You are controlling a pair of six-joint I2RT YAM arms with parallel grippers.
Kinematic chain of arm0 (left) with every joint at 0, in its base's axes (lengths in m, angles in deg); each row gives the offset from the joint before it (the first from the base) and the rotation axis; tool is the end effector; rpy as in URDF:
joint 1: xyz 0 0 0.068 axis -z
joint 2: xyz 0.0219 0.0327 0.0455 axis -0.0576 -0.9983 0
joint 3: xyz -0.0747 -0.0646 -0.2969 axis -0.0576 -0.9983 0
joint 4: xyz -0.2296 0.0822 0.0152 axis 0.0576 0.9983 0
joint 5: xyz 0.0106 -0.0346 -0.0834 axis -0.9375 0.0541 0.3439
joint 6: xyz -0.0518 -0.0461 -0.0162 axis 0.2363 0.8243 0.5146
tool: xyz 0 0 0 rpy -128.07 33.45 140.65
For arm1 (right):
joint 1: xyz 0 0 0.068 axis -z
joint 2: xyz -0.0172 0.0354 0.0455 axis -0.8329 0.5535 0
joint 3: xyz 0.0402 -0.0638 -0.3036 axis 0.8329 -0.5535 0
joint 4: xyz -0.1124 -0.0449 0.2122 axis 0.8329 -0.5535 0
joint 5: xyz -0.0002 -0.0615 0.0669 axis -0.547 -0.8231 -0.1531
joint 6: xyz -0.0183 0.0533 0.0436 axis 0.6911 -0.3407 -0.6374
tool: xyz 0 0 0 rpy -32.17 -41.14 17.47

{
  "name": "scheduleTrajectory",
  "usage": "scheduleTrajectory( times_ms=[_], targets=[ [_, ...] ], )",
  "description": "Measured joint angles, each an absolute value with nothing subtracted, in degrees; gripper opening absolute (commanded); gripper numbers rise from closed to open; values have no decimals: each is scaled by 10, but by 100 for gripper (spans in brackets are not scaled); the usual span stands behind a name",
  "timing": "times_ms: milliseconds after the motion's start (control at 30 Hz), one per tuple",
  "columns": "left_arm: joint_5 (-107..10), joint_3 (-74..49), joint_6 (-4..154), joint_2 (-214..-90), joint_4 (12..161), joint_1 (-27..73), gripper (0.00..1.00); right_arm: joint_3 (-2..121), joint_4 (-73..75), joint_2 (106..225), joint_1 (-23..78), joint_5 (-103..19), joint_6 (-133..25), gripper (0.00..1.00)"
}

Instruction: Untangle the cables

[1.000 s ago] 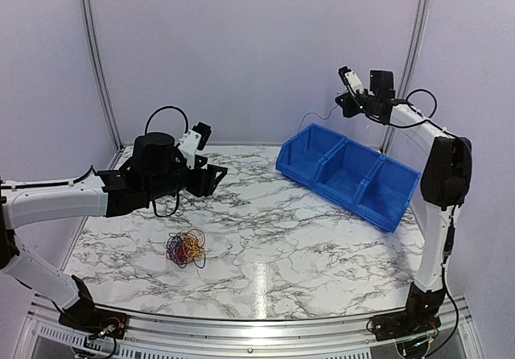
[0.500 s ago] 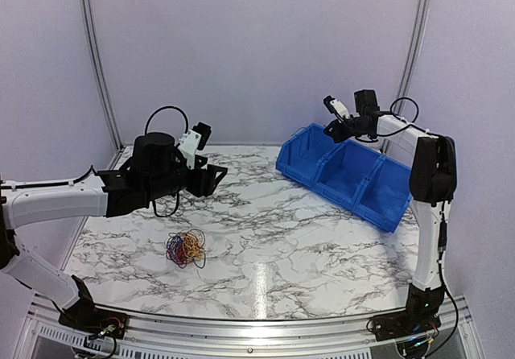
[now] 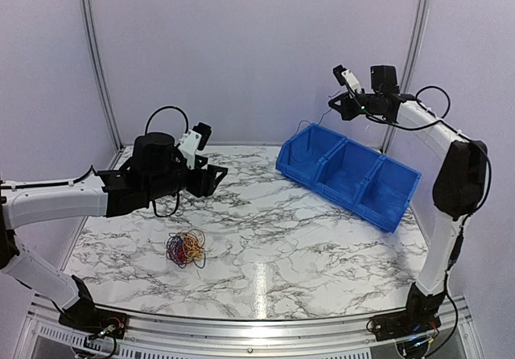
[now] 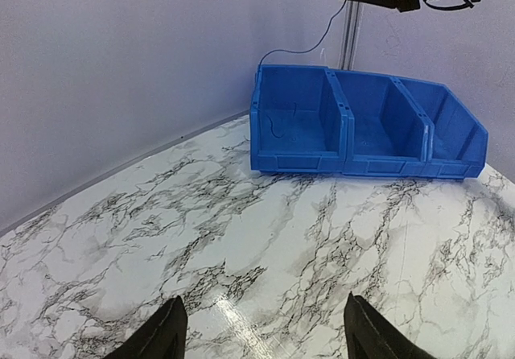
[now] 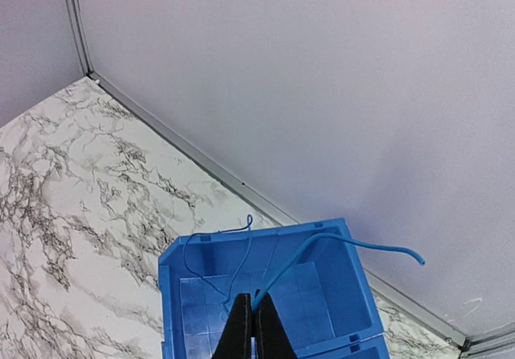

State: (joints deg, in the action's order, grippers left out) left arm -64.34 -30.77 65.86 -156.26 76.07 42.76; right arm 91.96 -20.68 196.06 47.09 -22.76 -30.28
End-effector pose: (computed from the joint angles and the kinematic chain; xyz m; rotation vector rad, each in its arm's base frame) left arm 0.2305 -0.2281 0.3399 0.5921 1.7267 -0.4808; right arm 0.4665 0.1034 0.3863 -0.7354 1.8518 0.3917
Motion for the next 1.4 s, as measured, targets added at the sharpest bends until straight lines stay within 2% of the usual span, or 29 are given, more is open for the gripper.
scheduleTrajectory(
  times_ms=[200, 467, 833, 1033, 1233, 1400],
  targets=[
    [-643, -308, 659, -1563, 761, 428, 69, 910, -202, 1935, 470, -230, -302, 0],
    [-642, -308, 659, -1563, 761, 428, 69, 822, -187, 1899, 478, -262, -302, 0],
    [-637, -308, 661, -1563, 760, 428, 69, 817, -170, 1890, 485, -286, -291, 0],
    [-635, -308, 661, -1563, 760, 428, 69, 837, -173, 1932, 486, -295, -291, 0],
    [-628, -308, 661, -1563, 760, 428, 69, 974, -209, 2054, 486, -280, -298, 0],
    [-627, -308, 661, -1563, 760, 428, 69, 1022, -235, 2126, 485, -269, -310, 0]
  ],
)
